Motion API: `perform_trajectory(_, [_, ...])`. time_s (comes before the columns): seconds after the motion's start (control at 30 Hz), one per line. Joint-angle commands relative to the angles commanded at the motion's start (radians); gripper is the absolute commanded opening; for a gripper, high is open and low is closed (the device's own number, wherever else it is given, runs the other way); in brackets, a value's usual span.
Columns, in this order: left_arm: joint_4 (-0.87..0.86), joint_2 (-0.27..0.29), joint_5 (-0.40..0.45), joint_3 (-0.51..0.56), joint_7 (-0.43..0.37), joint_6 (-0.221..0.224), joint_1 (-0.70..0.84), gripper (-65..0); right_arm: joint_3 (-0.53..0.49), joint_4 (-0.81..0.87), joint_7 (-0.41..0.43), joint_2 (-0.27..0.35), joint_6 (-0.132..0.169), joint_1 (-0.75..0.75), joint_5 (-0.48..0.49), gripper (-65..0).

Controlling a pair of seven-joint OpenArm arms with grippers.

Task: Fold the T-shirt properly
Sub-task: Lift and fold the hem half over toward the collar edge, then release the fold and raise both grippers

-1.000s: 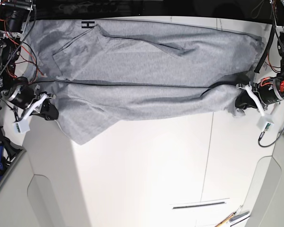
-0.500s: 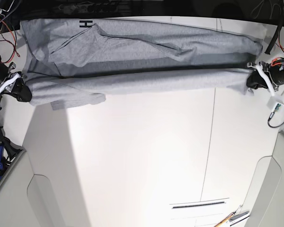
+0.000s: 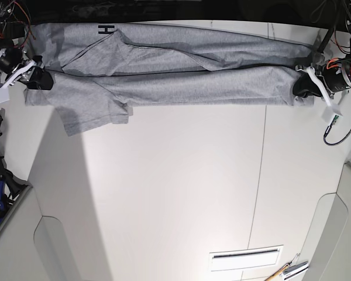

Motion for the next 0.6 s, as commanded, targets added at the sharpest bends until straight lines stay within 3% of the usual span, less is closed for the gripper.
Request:
perform_trajectory(0.17, [0.024,0.026,-0.118,-0.026,0.001,0.0,0.0,-63.4,0.01,0.016,0.003,0.0,0.0,0.009,0.056,-38.5])
perform_trajectory(0.43, [0.125,0.17,-0.183,-0.285,0.023,0.0,0.0,-62.7,0.172,0.14,-0.103,0.014,0.001,0.0,0.124,-38.8])
perform_trajectory(0.57, [0.125,0.183,-0.183,-0.303,0.088,0.0,0.015,-42.6,0.174,0.148,-0.107,0.025,0.001,-0.029,0.121,-38.8])
perform_trajectory(0.6, [0.125,0.183,-0.187,-0.303,0.087,0.0,0.031,-40.4,0.174,0.148,-0.106,0.024,0.001,-0.039,0.121,-38.8])
